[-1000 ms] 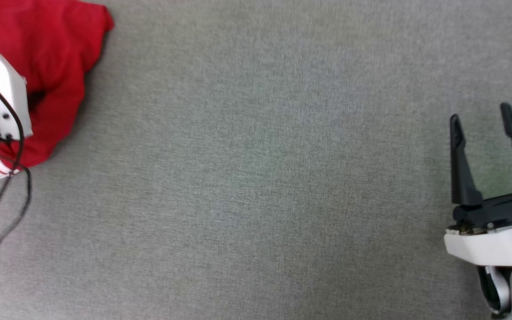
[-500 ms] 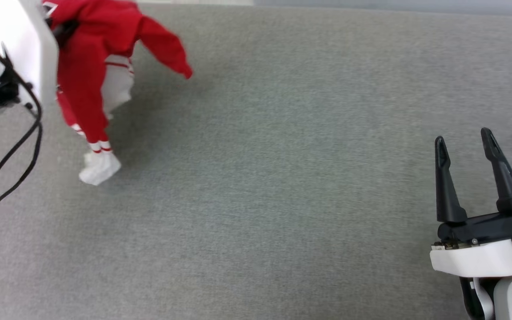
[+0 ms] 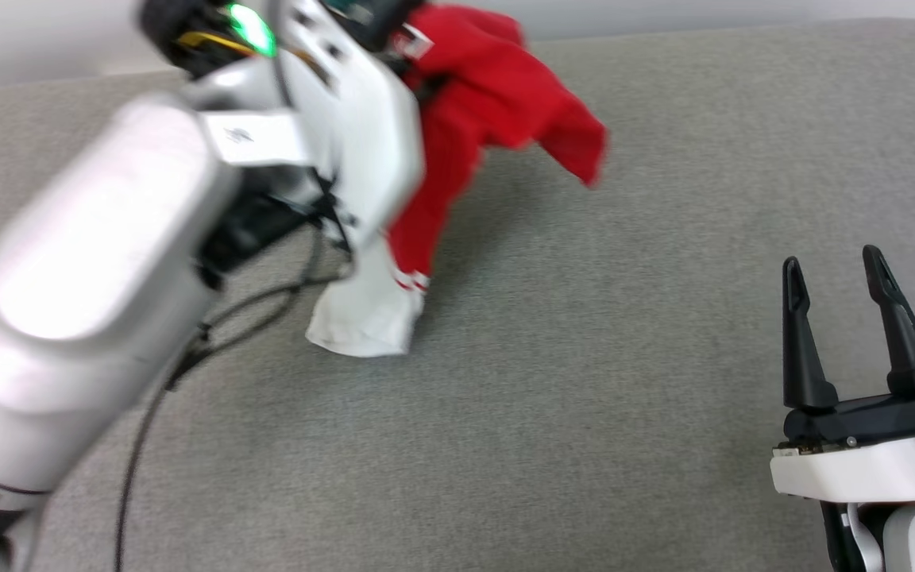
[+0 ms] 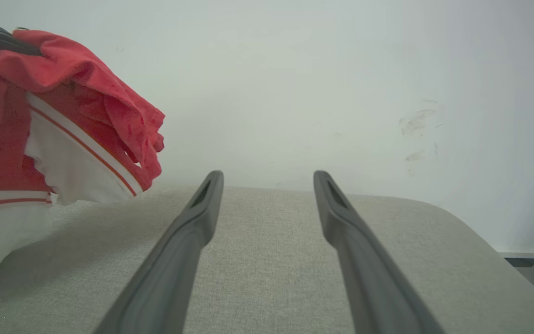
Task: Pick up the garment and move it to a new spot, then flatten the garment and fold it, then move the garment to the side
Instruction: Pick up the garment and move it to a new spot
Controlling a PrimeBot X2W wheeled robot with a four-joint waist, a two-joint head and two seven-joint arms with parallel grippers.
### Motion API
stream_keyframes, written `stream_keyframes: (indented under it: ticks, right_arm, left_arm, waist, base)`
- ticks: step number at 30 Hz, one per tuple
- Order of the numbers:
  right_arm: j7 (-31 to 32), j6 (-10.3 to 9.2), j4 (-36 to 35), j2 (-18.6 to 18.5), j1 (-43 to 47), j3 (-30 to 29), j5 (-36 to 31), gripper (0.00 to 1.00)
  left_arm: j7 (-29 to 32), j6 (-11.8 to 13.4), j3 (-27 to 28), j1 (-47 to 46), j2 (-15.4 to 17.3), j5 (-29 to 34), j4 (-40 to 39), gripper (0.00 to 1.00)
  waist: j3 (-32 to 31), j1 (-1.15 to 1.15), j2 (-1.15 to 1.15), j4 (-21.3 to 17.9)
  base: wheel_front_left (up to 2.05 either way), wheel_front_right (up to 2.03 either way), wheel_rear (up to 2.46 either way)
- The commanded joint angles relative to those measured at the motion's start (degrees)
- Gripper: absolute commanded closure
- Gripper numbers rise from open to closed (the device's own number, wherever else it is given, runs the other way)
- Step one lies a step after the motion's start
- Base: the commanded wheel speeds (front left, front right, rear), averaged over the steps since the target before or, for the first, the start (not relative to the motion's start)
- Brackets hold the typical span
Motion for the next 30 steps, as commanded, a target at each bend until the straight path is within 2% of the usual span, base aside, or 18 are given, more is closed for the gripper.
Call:
stream_keyframes:
  ticks: [1,10,12,15,18,22,24,25,26,27,30]
  right_arm:
    - [-0.15,-0.02,0.10,0.22,0.49,0.03,0.53,0.00]
    - [-0.14,-0.02,0.58,0.22,0.56,-0.08,1.84,0.00]
    - [-0.15,-0.02,0.63,0.22,0.49,-0.18,2.08,0.00]
    - [-0.15,-0.02,0.62,0.22,0.33,-0.25,2.30,0.00]
    - [-0.15,-0.02,0.69,0.21,-0.04,-0.31,2.31,0.00]
    - [-0.14,-0.02,0.87,0.22,-0.20,-0.55,2.22,0.00]
    - [-0.15,-0.02,1.11,0.23,0.26,-0.65,2.10,0.00]
    - [-0.15,-0.02,1.23,0.22,0.54,-0.79,1.95,0.00]
    - [-0.15,-0.02,1.35,0.22,0.81,-0.87,1.83,0.00]
    - [-0.14,-0.02,1.49,0.22,1.14,-0.84,1.77,0.00]
    - [-0.15,-0.02,1.77,0.22,2.05,-1.04,1.37,0.00]
  left_arm:
    - [-0.88,0.04,-1.25,-0.47,-0.94,-0.35,0.24,1.00]
    - [-10.45,0.04,-19.92,2.59,-10.22,-4.46,5.29,1.00]
    - [-11.86,0.05,-22.69,4.17,-11.85,-5.30,7.12,1.00]
    - [-12.32,0.04,-24.77,8.15,-14.42,-6.17,9.15,1.00]
    - [-9.94,0.04,-25.07,12.98,-16.43,-3.69,9.63,1.00]
    - [-9.07,0.04,-24.93,16.71,-17.61,-2.20,9.51,1.00]
    - [-11.37,0.04,-24.98,17.10,-18.04,-2.61,10.04,1.00]
    - [-13.46,0.04,-24.97,16.30,-18.06,-2.34,10.78,0.68]
    - [-15.97,0.04,-24.96,15.36,-18.17,-1.82,11.63,0.06]
    - [-18.60,0.04,-24.96,14.76,-18.44,-1.56,12.54,0.00]
    - [-26.80,0.08,-23.60,13.78,-19.25,-0.29,15.16,0.00]
  waist:
    - [-0.13,0.00,0.00,-1.42]
    - [0.61,0.00,0.00,-3.98]
    - [0.91,0.00,0.00,-4.28]
    - [1.47,0.00,0.00,-4.47]
    - [1.99,0.00,0.00,-4.49]
    - [2.14,0.00,0.00,-4.21]
    - [1.73,0.00,0.00,-3.71]
    - [1.40,0.00,0.00,-3.40]
    - [1.01,0.00,0.00,-3.08]
    - [0.52,0.00,0.00,-2.74]
    - [-1.16,0.00,0.00,-1.68]
  base:
    - [0.00,0.00,0.00]
    - [0.00,0.00,0.00]
    - [0.00,0.00,0.00]
    - [0.00,0.00,0.00]
    - [0.00,0.00,0.00]
    - [0.00,0.00,0.00]
    - [0.00,0.00,0.00]
    - [0.00,0.00,0.00]
    - [0.00,0.00,0.00]
    - [0.00,0.00,0.00]
    - [0.00,0.00,0.00]
